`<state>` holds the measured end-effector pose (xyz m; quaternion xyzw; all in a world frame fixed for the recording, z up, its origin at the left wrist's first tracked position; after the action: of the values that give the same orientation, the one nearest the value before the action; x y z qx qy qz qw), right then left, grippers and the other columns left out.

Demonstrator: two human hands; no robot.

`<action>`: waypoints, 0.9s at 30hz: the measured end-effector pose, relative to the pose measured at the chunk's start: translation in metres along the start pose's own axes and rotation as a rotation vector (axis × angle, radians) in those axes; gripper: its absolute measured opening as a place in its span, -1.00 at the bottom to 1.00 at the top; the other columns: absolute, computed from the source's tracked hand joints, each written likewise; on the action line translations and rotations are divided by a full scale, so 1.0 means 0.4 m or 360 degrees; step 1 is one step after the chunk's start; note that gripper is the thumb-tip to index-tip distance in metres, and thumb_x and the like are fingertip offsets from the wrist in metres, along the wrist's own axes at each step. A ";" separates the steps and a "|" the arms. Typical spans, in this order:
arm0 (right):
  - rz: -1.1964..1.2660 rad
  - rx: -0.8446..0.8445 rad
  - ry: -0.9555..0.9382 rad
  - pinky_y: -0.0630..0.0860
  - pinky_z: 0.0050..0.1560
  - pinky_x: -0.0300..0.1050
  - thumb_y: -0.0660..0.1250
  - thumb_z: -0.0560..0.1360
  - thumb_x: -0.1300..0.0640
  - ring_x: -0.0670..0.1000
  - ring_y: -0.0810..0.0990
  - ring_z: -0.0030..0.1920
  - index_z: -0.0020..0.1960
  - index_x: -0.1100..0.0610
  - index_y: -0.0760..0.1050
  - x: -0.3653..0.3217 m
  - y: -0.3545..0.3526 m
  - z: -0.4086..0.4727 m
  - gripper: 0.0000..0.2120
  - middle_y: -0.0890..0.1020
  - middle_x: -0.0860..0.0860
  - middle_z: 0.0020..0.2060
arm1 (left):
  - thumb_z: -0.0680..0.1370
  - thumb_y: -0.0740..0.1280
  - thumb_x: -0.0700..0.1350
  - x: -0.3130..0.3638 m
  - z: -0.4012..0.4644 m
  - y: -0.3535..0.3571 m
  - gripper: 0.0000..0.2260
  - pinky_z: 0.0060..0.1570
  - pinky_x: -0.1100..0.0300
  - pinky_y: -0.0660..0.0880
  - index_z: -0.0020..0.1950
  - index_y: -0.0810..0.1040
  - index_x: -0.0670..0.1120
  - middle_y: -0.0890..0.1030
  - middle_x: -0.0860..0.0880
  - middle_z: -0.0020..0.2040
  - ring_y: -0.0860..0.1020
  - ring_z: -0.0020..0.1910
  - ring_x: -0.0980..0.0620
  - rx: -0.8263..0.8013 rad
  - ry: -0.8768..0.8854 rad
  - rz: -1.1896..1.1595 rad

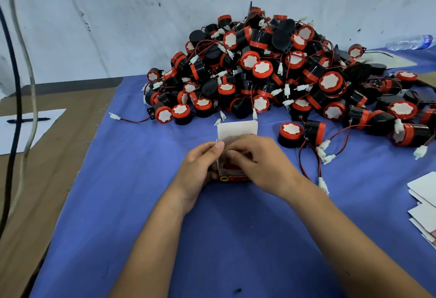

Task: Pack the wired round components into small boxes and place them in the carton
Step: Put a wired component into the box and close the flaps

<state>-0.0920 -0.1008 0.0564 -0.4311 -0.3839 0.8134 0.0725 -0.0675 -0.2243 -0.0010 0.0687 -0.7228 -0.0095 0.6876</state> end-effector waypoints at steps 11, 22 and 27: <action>0.0534 0.0598 -0.0030 0.61 0.03 -0.15 0.43 0.42 0.48 -0.01 0.63 -0.05 -0.10 0.16 0.48 0.050 -0.042 -0.058 -0.73 0.61 -0.01 -0.11 | 0.66 0.35 -0.23 -0.005 -0.002 -0.009 -0.84 -0.30 0.26 0.45 0.18 0.67 -0.08 0.71 -0.02 -0.04 0.56 -0.23 0.08 0.0225 0.0076 0.0231; 0.0882 0.0137 0.0350 0.43 -0.17 -0.08 0.36 0.61 0.28 0.06 0.40 -0.28 0.23 -0.07 0.61 0.161 0.004 -0.043 -0.69 0.44 0.19 -0.30 | 0.59 0.31 -0.42 0.003 -0.001 0.000 -0.66 -0.13 0.09 0.64 0.07 0.71 -0.01 0.74 0.02 0.03 0.71 0.01 -0.03 0.0380 0.0260 0.0168; 0.0833 -0.0185 0.0234 0.53 0.29 0.03 0.49 0.45 -0.15 0.05 0.58 0.20 0.16 -0.12 0.67 0.139 0.012 -0.049 -0.69 0.60 -0.12 0.23 | 0.58 0.16 -0.44 -0.013 0.000 -0.027 -0.60 -0.25 0.21 0.61 -0.07 0.76 -0.12 0.74 -0.05 0.13 0.71 -0.10 0.03 0.0262 0.0075 -0.0036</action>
<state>-0.1104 -0.0680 0.0107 -0.5769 -0.2991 0.7476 -0.1372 -0.0664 -0.2346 -0.0073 0.1335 -0.7040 0.0438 0.6962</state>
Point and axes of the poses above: each hand's wrist, its own z-axis towards the middle knuckle, its own y-axis out of the palm, x = y × z, the point moved 9 cm from there along z, towards the middle knuckle
